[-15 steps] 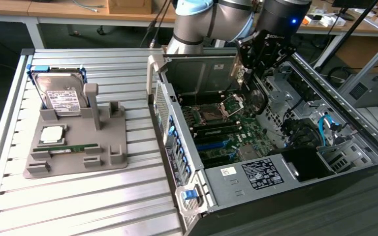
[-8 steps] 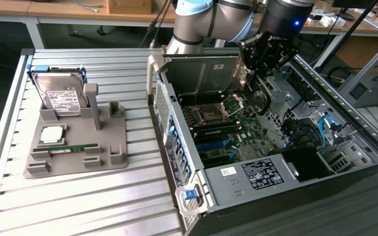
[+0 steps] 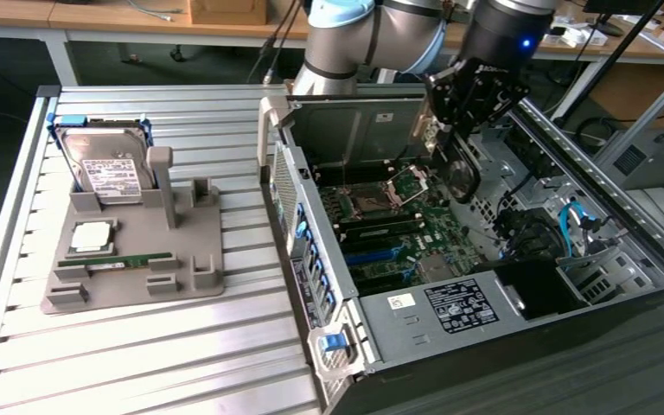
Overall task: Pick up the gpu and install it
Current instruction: 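Pick up the gpu and move the gpu toward the slot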
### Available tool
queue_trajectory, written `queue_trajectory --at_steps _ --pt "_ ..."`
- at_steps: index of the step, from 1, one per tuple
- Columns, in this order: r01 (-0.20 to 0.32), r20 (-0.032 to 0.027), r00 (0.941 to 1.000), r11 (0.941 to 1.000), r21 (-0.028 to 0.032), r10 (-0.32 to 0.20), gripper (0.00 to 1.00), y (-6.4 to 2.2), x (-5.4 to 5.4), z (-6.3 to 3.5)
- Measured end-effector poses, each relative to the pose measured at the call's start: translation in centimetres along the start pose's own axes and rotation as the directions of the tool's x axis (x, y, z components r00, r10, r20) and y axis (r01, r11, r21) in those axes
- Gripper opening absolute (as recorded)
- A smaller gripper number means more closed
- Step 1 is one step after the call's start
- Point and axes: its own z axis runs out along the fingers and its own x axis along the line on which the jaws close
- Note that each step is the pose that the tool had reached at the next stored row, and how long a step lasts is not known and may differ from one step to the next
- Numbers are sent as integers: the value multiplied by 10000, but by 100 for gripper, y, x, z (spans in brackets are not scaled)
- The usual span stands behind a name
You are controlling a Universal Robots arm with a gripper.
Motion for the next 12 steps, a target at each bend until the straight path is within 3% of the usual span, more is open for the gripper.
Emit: queue_trajectory --at_steps 12 --pt "-3 0 10000 10000 9 3 27 -6 -43 82"
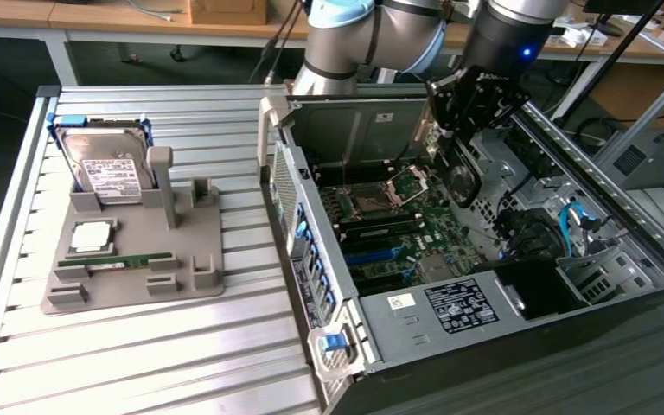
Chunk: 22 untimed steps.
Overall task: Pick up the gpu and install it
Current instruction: 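Pick up the gpu and move the gpu toward the slot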
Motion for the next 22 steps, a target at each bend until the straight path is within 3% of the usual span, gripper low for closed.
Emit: queue_trajectory --at_steps 22 --pt "0 0 10000 10000 0 0 27 -3 2 125"
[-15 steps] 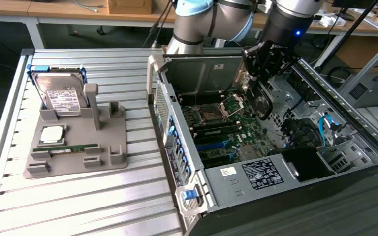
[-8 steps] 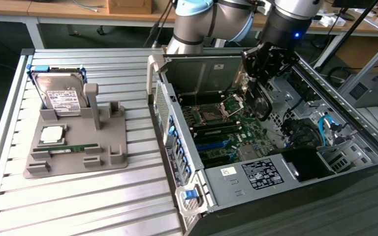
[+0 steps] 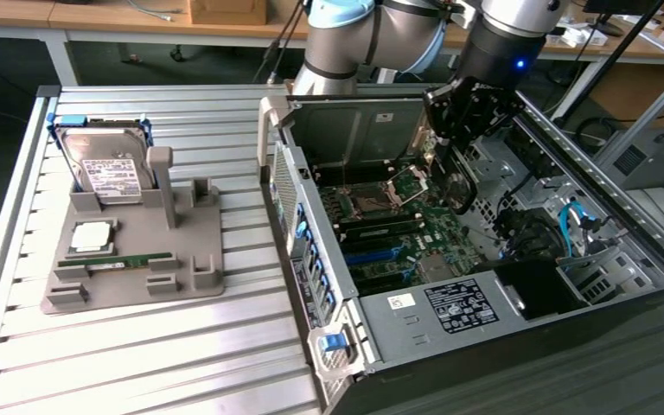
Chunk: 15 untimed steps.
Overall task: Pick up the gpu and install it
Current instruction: 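Pick up the gpu and move the gpu toward the slot, then insert the gpu into the slot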
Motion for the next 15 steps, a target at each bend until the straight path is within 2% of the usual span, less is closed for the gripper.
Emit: queue_trajectory --at_steps 9,13,15 --pt "37 0 10000 10000 -1 -37 27 0 0 0" --pt "260 5 9997 9997 -4 -260 27 0 0 0" --pt "541 11 9985 9985 -9 -541 27 0 0 0"
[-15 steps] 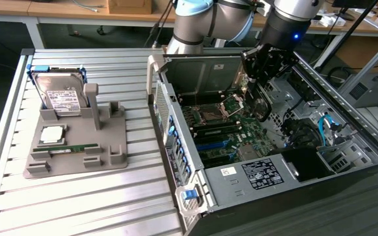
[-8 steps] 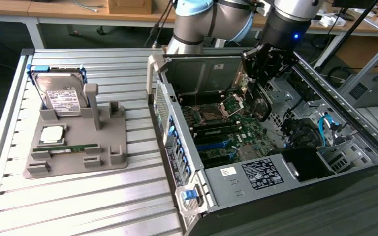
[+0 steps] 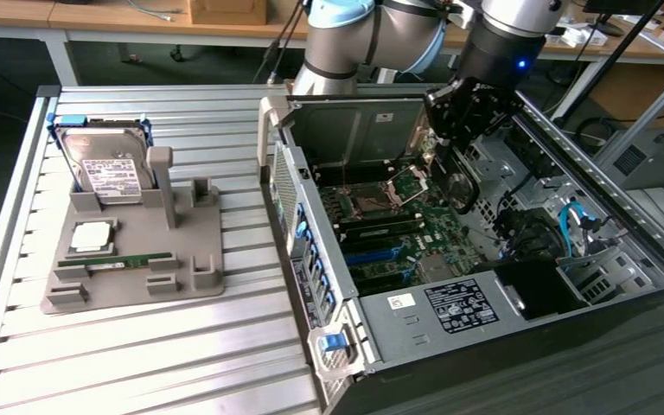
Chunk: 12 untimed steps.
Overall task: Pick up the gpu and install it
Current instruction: 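Insert the gpu into the slot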
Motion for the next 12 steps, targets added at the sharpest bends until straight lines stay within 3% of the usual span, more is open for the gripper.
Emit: queue_trajectory --at_steps 4,7,12 --pt "372 6 9993 9993 -5 -372 27 0 0 0" --pt "855 16 9963 9963 -13 -855 27 0 0 0" --pt "1223 23 9925 9925 -19 -1223 27 0 0 0"
